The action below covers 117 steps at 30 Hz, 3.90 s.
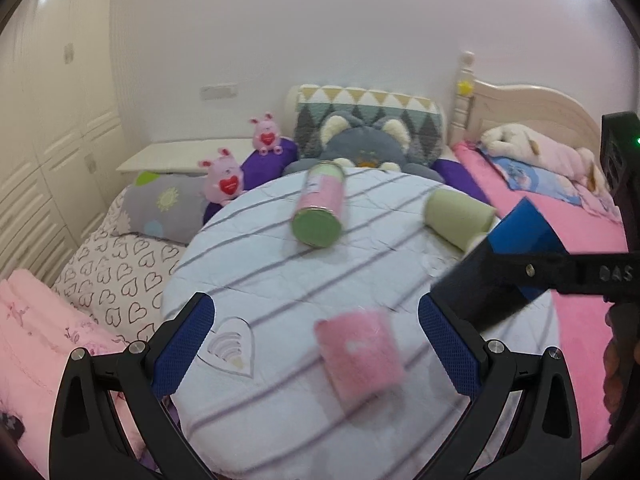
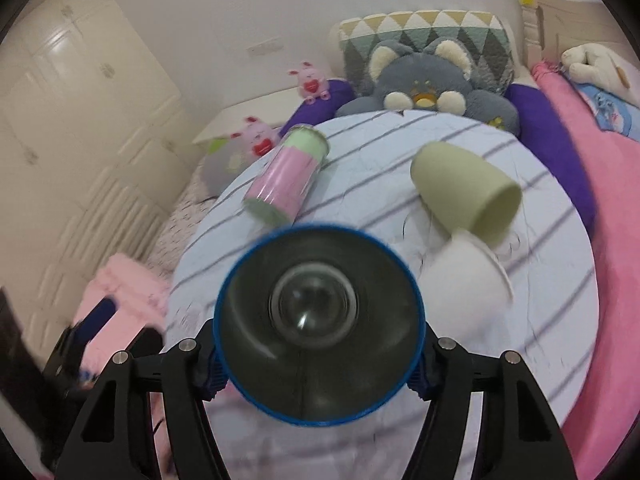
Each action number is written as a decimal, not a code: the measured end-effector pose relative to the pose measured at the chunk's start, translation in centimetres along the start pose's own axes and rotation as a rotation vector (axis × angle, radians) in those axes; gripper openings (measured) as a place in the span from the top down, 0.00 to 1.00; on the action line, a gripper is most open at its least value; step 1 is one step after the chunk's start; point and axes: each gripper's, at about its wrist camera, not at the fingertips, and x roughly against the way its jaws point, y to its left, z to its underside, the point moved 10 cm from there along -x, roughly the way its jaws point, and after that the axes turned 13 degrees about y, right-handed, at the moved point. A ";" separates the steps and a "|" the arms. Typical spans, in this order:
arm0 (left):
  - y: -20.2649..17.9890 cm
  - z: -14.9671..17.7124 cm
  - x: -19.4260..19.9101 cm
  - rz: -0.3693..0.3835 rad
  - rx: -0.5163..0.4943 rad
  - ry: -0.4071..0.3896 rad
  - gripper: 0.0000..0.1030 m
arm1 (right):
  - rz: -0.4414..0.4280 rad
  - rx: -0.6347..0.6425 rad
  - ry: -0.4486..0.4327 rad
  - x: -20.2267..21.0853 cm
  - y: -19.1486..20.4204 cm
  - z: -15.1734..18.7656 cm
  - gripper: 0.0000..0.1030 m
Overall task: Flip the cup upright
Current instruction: 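Lift the cup with the right gripper and rotate it rim-up, then hold the upright cup in the right gripper while the left gripper grasps it, then lower the upright cup onto the table with the left gripper and open it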
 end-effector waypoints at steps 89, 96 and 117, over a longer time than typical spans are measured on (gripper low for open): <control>-12.4 -0.2 -8.2 0.151 0.091 0.244 0.33 | -0.086 0.116 0.102 -0.4 -7.8 5.9 0.20; -12.4 -0.8 -7.2 0.151 0.094 0.187 0.32 | -0.112 0.237 0.162 -1.9 -5.0 7.5 0.20; -11.8 1.1 -6.2 0.127 0.060 0.197 0.32 | -0.061 0.203 0.168 -5.7 -6.7 7.3 0.20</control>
